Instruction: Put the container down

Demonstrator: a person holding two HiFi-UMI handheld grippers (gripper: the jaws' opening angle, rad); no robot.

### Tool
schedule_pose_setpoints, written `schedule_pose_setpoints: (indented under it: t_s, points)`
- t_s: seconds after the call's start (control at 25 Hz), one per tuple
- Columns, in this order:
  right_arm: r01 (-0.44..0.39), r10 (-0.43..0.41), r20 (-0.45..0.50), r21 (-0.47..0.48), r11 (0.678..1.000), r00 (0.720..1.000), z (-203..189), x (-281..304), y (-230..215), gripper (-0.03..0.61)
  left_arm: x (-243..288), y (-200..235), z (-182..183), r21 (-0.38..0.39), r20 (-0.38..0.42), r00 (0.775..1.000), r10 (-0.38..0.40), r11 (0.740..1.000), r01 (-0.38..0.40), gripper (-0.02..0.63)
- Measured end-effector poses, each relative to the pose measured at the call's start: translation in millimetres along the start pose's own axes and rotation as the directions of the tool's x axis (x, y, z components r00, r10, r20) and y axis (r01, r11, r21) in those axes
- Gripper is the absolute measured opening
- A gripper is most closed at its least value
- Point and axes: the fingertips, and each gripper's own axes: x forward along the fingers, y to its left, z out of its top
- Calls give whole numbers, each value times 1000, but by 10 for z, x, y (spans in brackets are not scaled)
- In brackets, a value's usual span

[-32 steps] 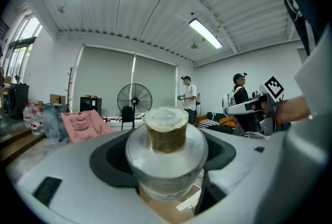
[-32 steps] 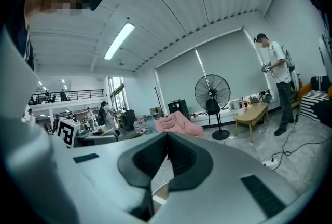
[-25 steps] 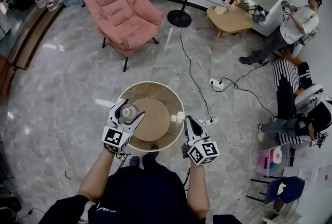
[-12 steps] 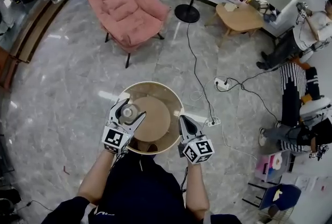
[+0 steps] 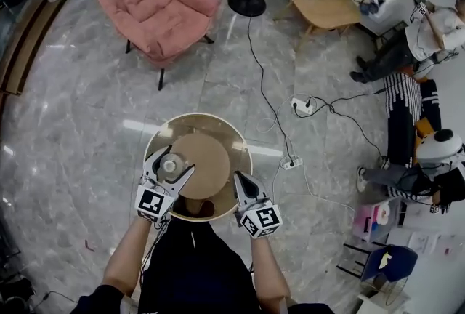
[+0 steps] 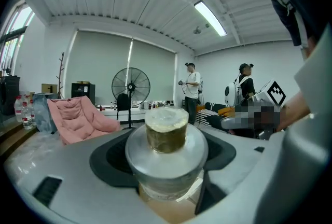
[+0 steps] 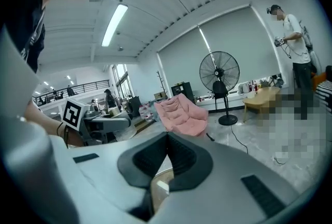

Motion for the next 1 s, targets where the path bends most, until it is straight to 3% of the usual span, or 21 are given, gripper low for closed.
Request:
schedule_pose_setpoints:
  t_s: [0.16,0.32,0.6,1.0]
  points:
    - [-10,11,-35,25,1000,999,-503,-6,32,26,52,-73,-501,-10,-62,998,-15,1000,15,356]
    - [16,-15,-23,22,1000,1000,-851,-11,-186,26,354,-150,-1026,-13,-68,997,-49,999,48,356]
    - [2,0,-44,30,1000,999,-1643,275,-323,26,777,-5,-2369,-28,-154,984,-84,996,80,356]
    - [39,-35,-48,94,995,998,-2814,331,-593,26,1229,-84,-3971,-14,-176,979,-99,995,98,356]
